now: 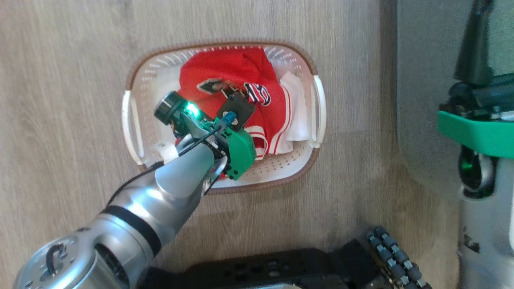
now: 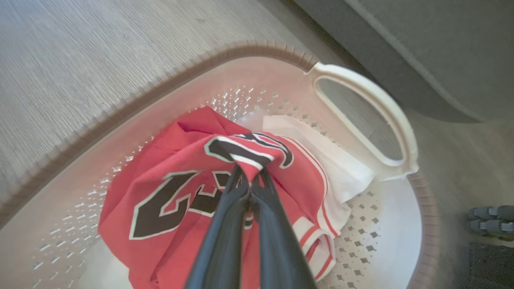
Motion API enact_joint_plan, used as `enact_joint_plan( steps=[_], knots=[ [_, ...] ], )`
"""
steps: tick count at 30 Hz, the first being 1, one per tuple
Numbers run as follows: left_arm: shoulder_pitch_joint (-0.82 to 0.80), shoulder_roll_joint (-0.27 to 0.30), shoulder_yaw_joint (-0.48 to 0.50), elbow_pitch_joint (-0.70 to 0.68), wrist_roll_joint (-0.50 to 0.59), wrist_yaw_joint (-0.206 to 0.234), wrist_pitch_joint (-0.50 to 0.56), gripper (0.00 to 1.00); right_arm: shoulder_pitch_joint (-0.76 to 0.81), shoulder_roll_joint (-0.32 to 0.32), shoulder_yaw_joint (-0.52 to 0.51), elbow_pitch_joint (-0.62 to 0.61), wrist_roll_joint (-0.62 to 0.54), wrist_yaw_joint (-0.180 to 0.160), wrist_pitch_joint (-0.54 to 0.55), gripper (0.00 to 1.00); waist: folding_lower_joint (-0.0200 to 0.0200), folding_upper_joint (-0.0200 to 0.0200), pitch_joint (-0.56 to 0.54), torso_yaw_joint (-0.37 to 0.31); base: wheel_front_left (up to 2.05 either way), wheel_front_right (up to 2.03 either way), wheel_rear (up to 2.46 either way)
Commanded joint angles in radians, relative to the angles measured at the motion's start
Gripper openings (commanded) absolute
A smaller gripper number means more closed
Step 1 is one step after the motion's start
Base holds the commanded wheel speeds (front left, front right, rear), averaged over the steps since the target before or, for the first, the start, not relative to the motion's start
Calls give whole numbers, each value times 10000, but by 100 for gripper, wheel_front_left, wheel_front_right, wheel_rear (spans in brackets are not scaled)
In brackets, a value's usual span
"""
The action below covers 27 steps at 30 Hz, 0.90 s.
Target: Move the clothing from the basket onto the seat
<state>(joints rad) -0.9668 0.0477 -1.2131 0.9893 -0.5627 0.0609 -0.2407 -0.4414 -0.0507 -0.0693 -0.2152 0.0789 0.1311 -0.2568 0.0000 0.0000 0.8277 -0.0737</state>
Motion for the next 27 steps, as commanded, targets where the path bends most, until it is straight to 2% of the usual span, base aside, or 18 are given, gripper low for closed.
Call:
enact_joint_plan(
  steps=[1,4,10,19,27],
  knots=[
    [286,26,226,-307,-133,-1,-161,0,225,5,242,-218,-51,-4,-49,100,0,0,-555,162,0,0,0],
    [419,26,443,-768,-313,71,-200,0,318,5,368,162,-85,-4,-49,100,0,0,-1238,267,0,0,0],
    [1073,66,1339,-1921,61,190,-207,0,746,5,561,1034,-79,-4,-49,100,0,0,-2882,450,0,0,0],
    [2324,652,2634,-3598,669,220,-209,0,1836,5,705,2233,-36,-4,-49,100,0,0,-5564,594,0,0,0],
    [2895,988,3272,-4483,414,109,-209,0,2898,5,993,3254,179,-4,-49,100,0,0,-7803,600,0,0,0]
  ],
)
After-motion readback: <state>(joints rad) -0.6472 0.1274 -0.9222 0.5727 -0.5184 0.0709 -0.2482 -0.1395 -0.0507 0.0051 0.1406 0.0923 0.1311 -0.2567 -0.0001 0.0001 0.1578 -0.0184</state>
